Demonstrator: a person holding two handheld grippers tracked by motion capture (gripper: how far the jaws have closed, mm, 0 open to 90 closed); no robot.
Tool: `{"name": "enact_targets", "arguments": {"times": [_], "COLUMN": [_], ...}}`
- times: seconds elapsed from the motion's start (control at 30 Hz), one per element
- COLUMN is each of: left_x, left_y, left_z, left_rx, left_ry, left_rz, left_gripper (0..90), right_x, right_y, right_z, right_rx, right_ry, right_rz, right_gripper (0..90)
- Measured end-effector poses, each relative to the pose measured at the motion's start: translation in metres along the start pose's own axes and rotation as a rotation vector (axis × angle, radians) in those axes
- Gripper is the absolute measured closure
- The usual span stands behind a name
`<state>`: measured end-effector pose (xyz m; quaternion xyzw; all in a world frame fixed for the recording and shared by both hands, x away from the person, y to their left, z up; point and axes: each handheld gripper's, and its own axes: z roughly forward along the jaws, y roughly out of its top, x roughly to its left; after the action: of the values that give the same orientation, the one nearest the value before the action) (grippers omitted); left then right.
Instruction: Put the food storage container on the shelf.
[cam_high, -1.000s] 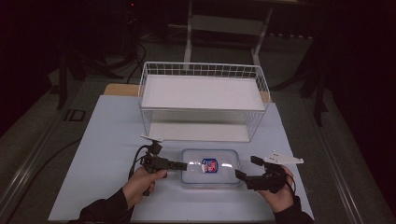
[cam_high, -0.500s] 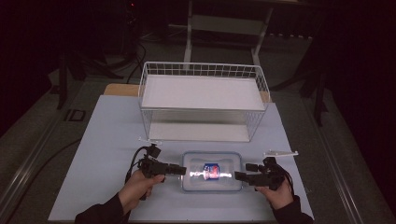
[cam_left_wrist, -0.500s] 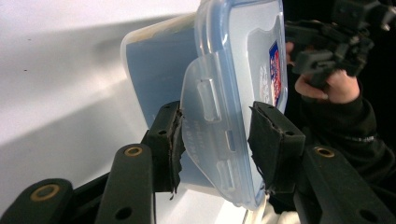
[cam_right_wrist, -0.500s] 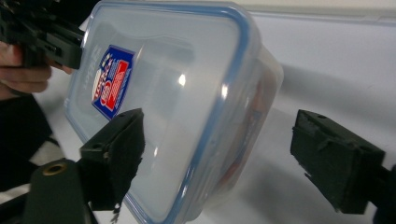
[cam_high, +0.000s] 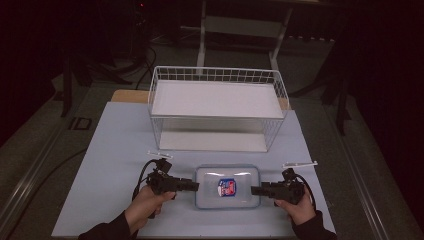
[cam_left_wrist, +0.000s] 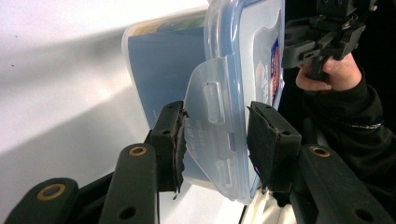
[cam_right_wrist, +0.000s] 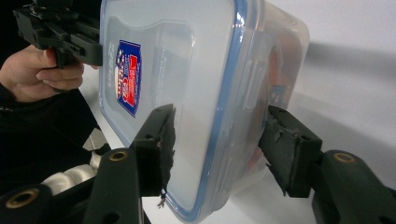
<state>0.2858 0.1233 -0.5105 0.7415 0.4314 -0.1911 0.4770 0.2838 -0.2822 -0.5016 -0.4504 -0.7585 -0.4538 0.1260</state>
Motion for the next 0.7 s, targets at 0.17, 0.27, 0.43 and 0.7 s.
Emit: {"name": "enact_targets", "arguments": {"times": [0.17, 0.27, 0.43, 0.7], "left_x": [-0.005, -0.008, -0.007, -0.011], "left_y": [-0.003, -0.004, 0.0, 0.013], "left_z": [-0.001, -0.002, -0.006, -0.017], "left_rx": [-0.007, -0.016, -0.04, -0.095], "left_ry": [0.015, 0.032, 0.047, 0.072], "left_rz": [0.009, 0.028, 0.031, 0.078], "left_gripper": [58.0, 58.0, 57.8, 57.6], "right_x": [0.004, 0.006, 0.008, 0.013], "right_y": [-0.002, -0.002, 0.003, 0.026], "right_z": [-0.003, -0.004, -0.001, -0.002], "right_rx": [-0.007, -0.01, -0.02, -0.052], "right_ry": [-0.006, -0.011, -0.02, -0.028], "right_rz": [0.012, 0.008, -0.012, -0.063], "right_gripper": [48.6, 49.1, 49.2, 49.2]}}
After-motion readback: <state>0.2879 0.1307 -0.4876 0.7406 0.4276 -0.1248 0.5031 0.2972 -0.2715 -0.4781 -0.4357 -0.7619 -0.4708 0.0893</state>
